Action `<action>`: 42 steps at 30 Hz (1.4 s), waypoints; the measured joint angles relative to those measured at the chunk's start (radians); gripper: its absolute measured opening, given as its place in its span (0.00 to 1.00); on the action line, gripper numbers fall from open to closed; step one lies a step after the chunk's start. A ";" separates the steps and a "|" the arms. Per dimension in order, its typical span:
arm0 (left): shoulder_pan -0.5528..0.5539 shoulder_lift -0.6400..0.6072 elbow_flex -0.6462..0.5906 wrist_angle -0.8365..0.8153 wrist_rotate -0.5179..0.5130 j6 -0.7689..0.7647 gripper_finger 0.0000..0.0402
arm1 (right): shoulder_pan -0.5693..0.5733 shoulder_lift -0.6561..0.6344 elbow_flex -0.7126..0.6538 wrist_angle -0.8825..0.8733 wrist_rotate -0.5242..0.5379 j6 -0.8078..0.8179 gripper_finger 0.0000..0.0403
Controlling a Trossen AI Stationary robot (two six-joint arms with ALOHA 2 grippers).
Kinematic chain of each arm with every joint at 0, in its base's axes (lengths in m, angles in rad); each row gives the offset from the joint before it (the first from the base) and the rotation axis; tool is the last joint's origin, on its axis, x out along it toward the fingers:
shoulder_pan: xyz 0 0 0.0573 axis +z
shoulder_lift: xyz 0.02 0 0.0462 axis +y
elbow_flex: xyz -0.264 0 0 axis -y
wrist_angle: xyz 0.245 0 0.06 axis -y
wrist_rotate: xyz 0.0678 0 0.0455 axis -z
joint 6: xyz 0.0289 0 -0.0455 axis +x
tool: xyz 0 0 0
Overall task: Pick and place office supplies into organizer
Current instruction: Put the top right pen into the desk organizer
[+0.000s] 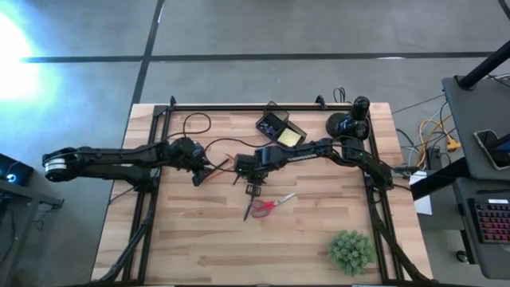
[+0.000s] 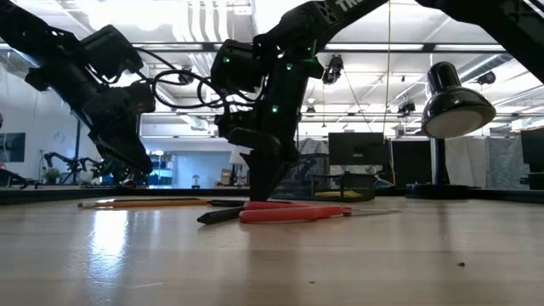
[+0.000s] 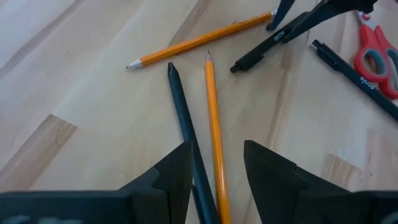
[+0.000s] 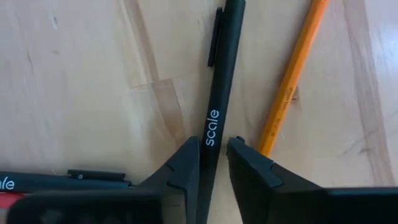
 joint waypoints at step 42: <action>0.000 -0.028 0.024 0.064 -0.052 0.008 0.32 | -0.277 -0.278 0.028 0.006 0.608 0.446 0.03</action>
